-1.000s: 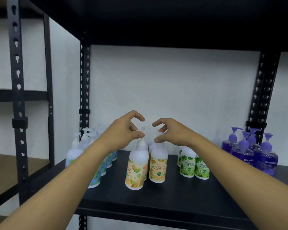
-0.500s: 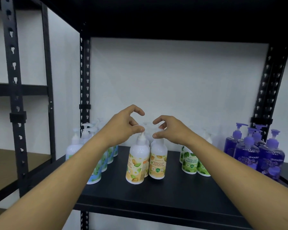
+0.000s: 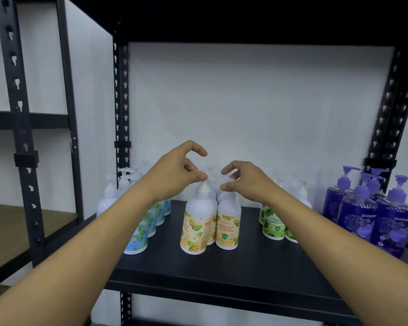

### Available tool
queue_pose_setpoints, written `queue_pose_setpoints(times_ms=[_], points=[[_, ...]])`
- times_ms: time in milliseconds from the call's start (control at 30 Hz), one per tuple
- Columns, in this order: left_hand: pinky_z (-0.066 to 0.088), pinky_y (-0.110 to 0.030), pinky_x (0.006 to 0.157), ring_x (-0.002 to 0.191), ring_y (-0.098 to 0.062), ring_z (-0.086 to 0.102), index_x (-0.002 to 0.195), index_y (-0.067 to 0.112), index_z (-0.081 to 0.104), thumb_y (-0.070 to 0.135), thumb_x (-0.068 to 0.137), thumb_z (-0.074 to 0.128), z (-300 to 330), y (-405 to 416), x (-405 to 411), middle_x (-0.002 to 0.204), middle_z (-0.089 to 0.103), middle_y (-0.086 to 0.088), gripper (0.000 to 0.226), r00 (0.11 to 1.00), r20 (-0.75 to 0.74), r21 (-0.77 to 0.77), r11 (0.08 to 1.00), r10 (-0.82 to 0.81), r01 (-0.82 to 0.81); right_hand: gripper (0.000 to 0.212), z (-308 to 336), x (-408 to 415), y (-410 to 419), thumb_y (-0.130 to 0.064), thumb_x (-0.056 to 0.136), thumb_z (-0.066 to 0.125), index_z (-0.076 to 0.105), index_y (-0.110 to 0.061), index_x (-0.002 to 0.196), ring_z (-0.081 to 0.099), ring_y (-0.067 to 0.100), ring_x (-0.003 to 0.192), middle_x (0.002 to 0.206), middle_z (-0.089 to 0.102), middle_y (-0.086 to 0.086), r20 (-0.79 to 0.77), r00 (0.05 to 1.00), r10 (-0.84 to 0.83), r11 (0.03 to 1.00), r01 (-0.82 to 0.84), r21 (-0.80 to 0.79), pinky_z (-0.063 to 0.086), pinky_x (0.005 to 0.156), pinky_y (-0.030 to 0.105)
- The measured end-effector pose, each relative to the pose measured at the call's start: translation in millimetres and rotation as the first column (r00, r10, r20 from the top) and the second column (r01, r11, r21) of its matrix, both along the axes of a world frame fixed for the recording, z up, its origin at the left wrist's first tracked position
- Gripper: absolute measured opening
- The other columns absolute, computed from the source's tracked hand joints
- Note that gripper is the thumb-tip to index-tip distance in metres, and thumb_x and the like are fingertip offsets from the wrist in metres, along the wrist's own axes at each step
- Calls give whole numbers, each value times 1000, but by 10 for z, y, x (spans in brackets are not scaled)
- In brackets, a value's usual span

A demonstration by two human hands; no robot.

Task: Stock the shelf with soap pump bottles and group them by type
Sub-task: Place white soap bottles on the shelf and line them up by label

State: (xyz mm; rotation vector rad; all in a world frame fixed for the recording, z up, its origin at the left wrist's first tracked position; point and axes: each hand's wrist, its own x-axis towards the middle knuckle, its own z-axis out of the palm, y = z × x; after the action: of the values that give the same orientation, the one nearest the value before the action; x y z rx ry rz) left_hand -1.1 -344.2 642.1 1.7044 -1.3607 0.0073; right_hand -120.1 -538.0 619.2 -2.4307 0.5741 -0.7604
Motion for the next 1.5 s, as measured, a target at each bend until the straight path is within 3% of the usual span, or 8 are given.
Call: queue_pose_setpoints(times_ms=[367,567,700,867,1167,1267,1400,1500], points=[[44,-24,65,75,-18,65,112,37,53,25,86,74,-38,-29,-26,79,73,0,35,1000,-17,-3,1000,18,-18,51,-213,-172,84,-23,84,77,53,-29,129,60,9,84,111,55,-3,177,979,-96,995,97,3,43,63,17],[48,-26,71,78,-22,67,112,36,53,23,85,76,-72,-71,-50,78,73,-1,38,999,-29,-13,1000,22,-23,75,-758,-224,115,-30,78,81,40,-23,141,60,19,101,116,52,3,149,976,-160,982,142,123,53,86,34],[52,-31,76,77,-23,66,112,35,52,23,85,75,-94,-101,-61,78,73,-1,38,999,-20,-27,999,27,-27,75,-1031,-230,147,-33,78,81,40,-24,140,60,11,103,113,58,-4,195,974,-111,985,82,150,50,82,24],[45,-22,67,62,-8,57,113,33,51,22,85,75,-186,-158,-48,75,71,-1,38,997,-34,-65,995,68,-70,75,-1345,-201,137,-31,72,83,44,-32,136,61,5,112,123,60,-11,237,970,-56,976,3,218,55,92,29],[41,-14,53,54,-1,52,113,31,52,20,84,74,-496,-283,5,79,67,-10,39,982,-150,-180,974,111,-138,81,-1506,-174,124,-19,78,83,35,-34,143,58,-7,107,125,57,-18,247,969,-18,979,-34,203,47,79,7],[44,-14,54,61,-6,55,114,31,53,23,85,73,-604,-250,2,87,64,-7,36,970,-219,-236,960,102,-154,82,-1527,-171,108,-20,78,82,35,-35,143,59,-2,112,128,57,-16,251,968,-13,982,-35,188,49,87,15],[49,-17,76,86,-9,60,119,37,50,29,81,77,-955,-123,-31,103,61,4,48,958,-266,-253,950,112,-181,81,-1542,-172,95,-19,78,82,35,-38,141,60,-1,112,129,58,-15,269,963,-13,985,-33,169,51,89,19],[49,-28,94,110,-2,56,130,41,41,31,72,82,-1367,-26,-51,122,56,12,72,954,-268,-131,976,133,-173,87,-1535,-158,104,-18,76,83,32,-48,139,60,0,114,130,58,-17,313,949,-21,989,-27,149,55,94,30]])
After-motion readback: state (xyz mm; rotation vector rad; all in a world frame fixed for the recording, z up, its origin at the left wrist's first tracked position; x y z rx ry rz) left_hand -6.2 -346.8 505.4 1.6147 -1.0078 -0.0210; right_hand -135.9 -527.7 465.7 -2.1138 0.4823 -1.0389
